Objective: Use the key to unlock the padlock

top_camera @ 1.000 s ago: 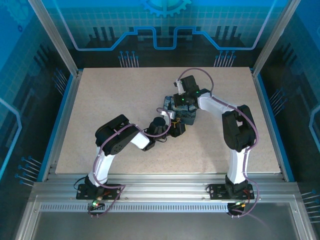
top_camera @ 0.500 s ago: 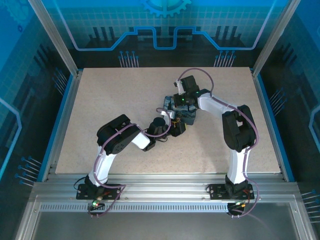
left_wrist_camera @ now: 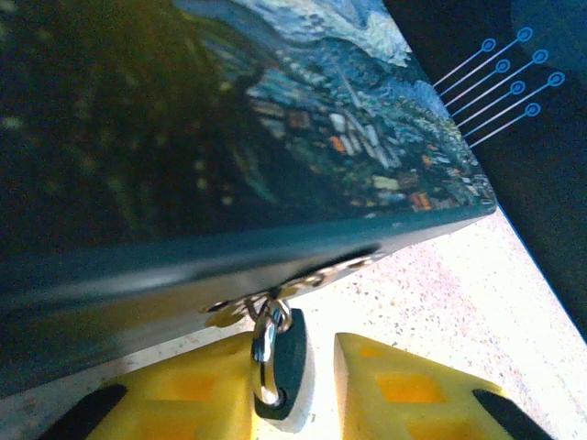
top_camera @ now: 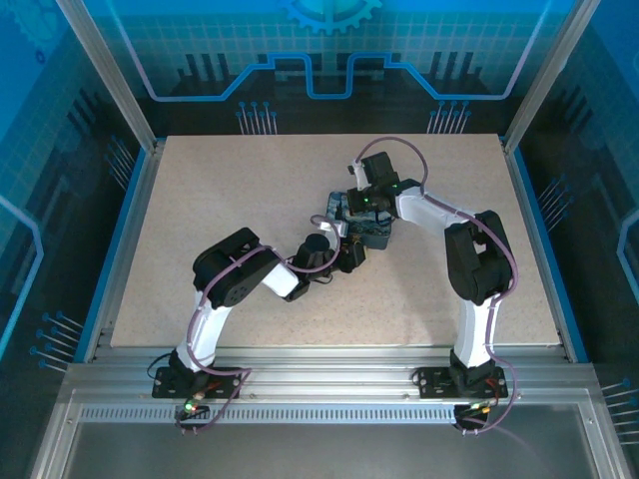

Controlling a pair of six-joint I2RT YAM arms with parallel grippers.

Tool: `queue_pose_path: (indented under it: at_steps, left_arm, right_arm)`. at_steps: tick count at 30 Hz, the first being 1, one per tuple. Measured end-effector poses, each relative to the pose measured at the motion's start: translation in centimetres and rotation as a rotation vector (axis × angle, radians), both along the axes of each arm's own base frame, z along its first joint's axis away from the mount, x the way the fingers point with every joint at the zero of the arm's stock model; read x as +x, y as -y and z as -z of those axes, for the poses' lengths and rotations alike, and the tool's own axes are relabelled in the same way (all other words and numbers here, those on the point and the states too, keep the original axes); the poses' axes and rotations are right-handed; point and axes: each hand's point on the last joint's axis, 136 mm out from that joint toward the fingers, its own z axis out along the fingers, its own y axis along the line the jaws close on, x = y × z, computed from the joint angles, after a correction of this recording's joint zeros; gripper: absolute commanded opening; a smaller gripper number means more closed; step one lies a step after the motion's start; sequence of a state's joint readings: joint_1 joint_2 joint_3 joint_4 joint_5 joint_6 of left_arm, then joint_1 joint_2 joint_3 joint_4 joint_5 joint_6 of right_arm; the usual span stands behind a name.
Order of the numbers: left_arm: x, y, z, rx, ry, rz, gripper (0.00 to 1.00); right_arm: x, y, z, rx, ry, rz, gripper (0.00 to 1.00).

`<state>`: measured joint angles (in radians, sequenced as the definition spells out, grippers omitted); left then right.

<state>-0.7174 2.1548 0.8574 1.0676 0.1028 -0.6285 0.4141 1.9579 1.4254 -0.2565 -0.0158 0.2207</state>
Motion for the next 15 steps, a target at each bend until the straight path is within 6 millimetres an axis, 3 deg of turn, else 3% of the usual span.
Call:
queue_pose_path:
  at_steps: [8, 15]
  left_arm:
    - [0.04, -0.45, 0.0, 0.007, -0.01, 0.001, 0.1]
    - [-0.14, -1.09, 0.24, 0.037, -0.056, 0.013, 0.06]
  right_arm:
    - [-0.07, 0.01, -0.03, 0.004, 0.0, 0.003, 0.0]
    - [-0.44, 0.13, -0.17, 0.005, -0.007, 0.003, 0.0]
